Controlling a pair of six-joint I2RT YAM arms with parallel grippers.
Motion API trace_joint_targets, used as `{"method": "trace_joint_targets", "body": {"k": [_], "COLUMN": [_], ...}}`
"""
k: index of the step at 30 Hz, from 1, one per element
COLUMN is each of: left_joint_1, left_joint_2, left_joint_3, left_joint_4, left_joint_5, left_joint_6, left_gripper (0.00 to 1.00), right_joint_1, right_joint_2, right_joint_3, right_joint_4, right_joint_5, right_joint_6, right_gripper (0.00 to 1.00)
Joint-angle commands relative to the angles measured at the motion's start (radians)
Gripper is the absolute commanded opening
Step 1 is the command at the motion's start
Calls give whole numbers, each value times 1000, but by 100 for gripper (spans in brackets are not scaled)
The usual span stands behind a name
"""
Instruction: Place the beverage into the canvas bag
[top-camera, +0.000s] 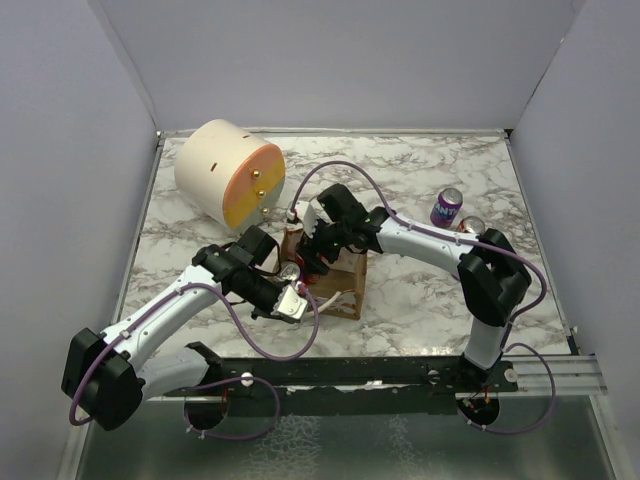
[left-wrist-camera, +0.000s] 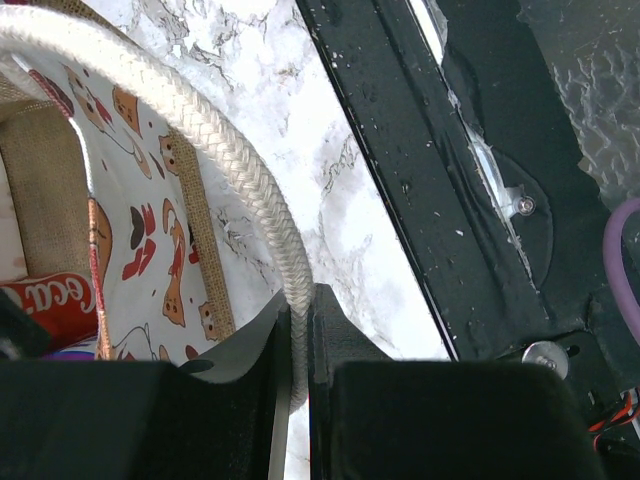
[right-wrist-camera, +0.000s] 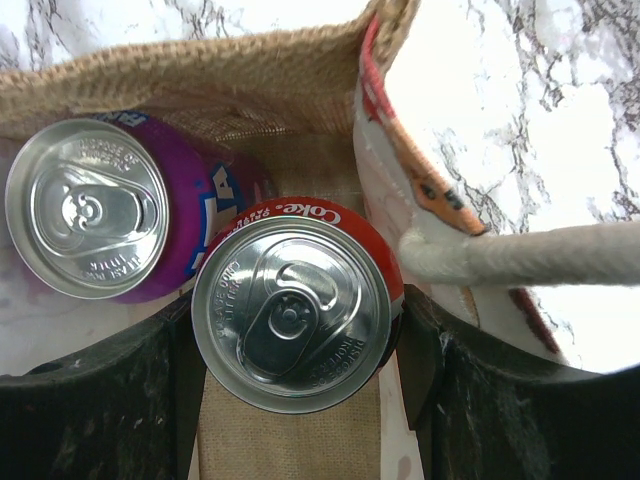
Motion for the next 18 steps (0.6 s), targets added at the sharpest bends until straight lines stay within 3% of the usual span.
{"method": "trace_joint_targets", "body": {"k": [1,12,18], "left_joint_1": [12,18,23], "left_joint_2": [-14,-17,-21], "left_joint_3": [-4,3,1], "left_joint_4": [-5,-5,-4], "left_joint_5": [34,39,39], "left_joint_6": [22,20,16], "left_gripper": [8,9,9], "right_joint_1": [20,21,21], "right_joint_2": [-10,7,-11], "right_joint_3": [-25,-29,-8], "right_joint_4": [93,73,60], "right_joint_5": [-25,-14,-13], "right_joint_6": [-38,-58,-69], "right_gripper": [16,25,47]}}
